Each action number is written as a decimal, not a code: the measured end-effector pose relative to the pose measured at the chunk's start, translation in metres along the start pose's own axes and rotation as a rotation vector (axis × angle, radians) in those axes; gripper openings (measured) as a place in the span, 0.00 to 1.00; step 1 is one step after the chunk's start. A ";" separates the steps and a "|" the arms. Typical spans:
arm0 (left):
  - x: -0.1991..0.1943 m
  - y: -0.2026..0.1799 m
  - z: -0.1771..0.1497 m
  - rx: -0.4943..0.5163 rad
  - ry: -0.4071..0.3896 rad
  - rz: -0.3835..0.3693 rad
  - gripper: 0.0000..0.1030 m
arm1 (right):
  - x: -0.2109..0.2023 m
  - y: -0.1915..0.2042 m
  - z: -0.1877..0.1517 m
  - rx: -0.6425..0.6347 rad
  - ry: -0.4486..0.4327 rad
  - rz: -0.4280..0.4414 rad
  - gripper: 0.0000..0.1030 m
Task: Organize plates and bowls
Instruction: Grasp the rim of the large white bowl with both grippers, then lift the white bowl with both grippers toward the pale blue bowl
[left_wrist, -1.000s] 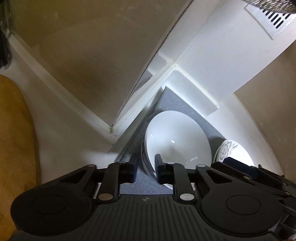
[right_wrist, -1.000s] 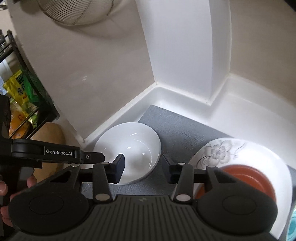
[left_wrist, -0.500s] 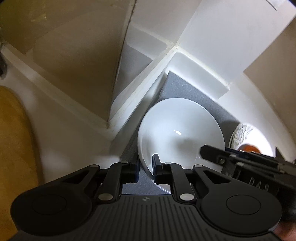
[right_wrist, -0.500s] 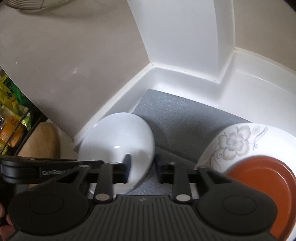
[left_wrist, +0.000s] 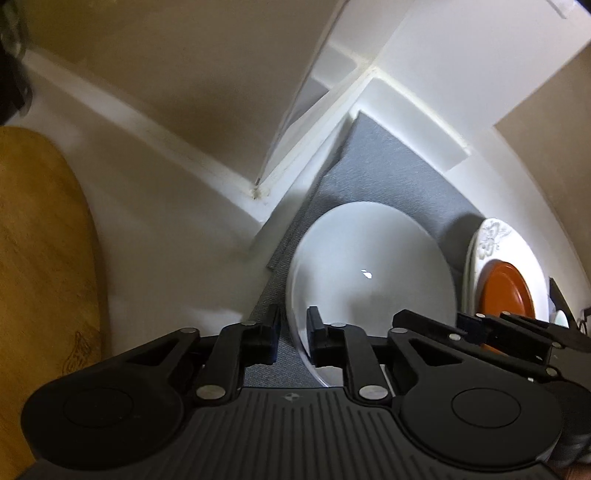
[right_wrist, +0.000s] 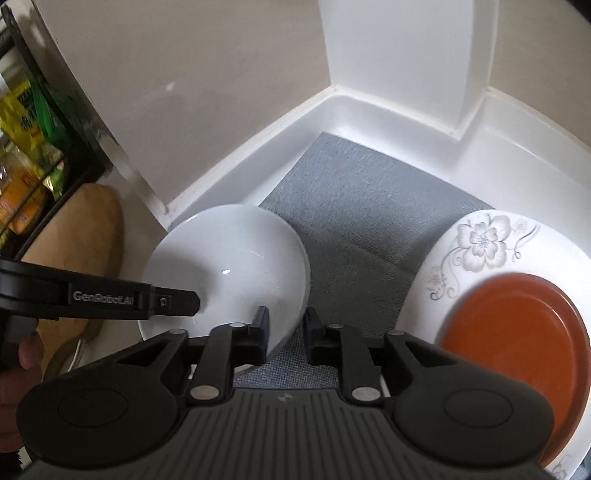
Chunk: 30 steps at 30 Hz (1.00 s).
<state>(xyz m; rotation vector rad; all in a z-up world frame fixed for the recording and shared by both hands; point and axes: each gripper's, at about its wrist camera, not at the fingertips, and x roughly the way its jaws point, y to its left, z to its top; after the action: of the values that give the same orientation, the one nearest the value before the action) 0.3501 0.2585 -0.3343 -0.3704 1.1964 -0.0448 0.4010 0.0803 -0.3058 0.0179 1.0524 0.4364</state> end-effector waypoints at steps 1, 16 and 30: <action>0.002 0.001 0.000 -0.012 0.007 -0.001 0.21 | 0.003 0.001 0.000 0.008 0.012 0.001 0.33; -0.020 -0.023 -0.013 0.043 -0.015 0.023 0.12 | -0.021 0.004 -0.020 0.084 -0.023 0.022 0.23; -0.066 -0.092 -0.049 0.152 -0.069 0.004 0.12 | -0.108 -0.037 -0.056 0.224 -0.123 0.053 0.23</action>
<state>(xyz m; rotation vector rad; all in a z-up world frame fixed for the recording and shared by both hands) 0.2958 0.1745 -0.2623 -0.2349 1.1174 -0.1181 0.3208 -0.0034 -0.2519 0.2689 0.9767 0.3586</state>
